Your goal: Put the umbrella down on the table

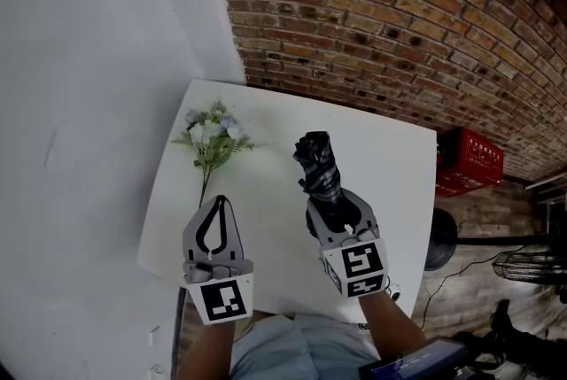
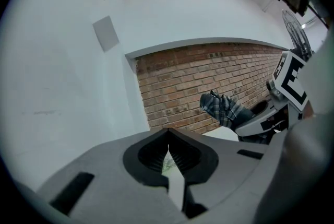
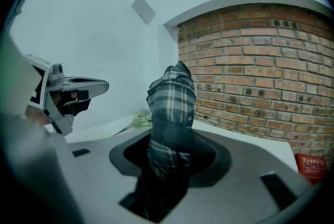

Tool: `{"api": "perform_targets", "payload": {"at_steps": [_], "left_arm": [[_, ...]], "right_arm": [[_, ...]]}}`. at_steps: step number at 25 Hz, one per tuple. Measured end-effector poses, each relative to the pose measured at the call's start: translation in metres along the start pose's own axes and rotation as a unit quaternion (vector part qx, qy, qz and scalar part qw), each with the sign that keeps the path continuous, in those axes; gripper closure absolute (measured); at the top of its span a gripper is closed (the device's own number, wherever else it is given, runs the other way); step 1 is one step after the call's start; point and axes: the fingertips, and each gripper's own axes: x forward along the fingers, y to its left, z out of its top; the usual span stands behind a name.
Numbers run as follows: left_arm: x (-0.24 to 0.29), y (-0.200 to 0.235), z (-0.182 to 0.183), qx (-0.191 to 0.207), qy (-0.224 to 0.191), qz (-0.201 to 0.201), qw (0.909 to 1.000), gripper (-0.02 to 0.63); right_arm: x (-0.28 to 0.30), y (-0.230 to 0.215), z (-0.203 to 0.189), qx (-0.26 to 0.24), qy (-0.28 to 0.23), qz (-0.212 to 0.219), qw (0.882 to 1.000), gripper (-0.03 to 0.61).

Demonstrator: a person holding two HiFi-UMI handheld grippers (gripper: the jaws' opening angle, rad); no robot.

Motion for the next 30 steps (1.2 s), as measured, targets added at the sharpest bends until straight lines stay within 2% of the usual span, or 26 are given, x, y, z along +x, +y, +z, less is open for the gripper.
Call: {"api": "perform_targets", "payload": {"at_steps": [9, 30], "left_arm": [[0.012, 0.000, -0.017, -0.005, 0.020, -0.014, 0.9997, 0.605], [0.039, 0.010, -0.041, -0.014, 0.034, -0.031, 0.9988, 0.604]], "right_arm": [[0.018, 0.005, -0.023, 0.009, 0.027, 0.002, 1.000, 0.396], [0.044, 0.007, -0.060, 0.014, 0.071, -0.007, 0.997, 0.394]]}}
